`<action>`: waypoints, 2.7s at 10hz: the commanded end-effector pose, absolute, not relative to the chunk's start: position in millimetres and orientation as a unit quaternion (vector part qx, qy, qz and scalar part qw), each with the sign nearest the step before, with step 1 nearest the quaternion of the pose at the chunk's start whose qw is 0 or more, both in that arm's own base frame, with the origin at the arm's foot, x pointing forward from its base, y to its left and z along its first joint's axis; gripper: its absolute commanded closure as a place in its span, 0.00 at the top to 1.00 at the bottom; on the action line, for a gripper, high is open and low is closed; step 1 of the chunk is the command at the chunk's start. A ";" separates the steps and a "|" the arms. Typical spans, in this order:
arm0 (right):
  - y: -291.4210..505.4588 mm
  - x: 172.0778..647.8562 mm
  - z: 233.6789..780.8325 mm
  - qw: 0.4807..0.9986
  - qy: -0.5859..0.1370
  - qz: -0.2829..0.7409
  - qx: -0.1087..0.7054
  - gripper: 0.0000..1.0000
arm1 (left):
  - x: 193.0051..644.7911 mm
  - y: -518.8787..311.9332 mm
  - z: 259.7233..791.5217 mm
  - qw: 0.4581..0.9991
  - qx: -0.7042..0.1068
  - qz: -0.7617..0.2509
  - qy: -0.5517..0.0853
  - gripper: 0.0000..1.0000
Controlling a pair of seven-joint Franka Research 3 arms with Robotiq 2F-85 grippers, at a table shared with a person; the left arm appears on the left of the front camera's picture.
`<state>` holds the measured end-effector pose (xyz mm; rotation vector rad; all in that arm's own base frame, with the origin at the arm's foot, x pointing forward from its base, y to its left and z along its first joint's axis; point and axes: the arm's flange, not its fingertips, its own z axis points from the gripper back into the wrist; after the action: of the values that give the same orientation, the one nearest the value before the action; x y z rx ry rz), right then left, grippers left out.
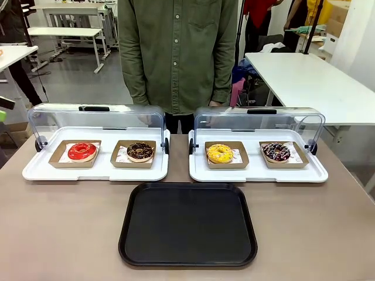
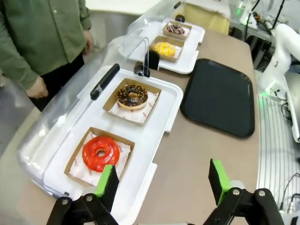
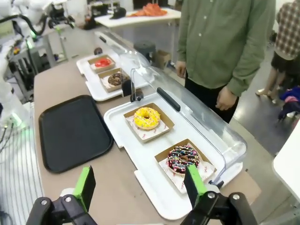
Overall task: Move the second donut from the left to the tray.
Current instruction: Pick up the Paper togo box containing the Donut indicated by the person and place it on the Handle tray.
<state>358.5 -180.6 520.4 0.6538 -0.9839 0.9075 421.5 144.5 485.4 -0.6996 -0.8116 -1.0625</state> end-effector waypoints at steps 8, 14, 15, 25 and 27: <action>-205.1 364.0 503.8 0.693 -0.477 0.434 0.322 1.00 | 424.6 127.1 473.3 0.695 -0.339 -0.502 -0.387 1.00; -208.2 362.1 494.3 0.705 -0.469 0.414 0.334 1.00 | 424.3 129.0 471.0 0.704 -0.342 -0.498 -0.374 1.00; -208.2 362.1 494.3 0.705 -0.469 0.414 0.334 1.00 | 424.3 129.0 471.0 0.704 -0.342 -0.498 -0.374 1.00; -208.2 362.1 494.3 0.705 -0.469 0.414 0.334 1.00 | 424.3 129.0 471.0 0.704 -0.342 -0.498 -0.374 1.00; -208.2 362.1 494.3 0.705 -0.469 0.414 0.334 1.00 | 424.3 129.0 471.0 0.704 -0.342 -0.498 -0.374 1.00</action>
<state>359.2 -207.6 492.3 0.7388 -1.0049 0.9067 424.4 128.9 470.3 -0.7592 -0.8281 -1.1066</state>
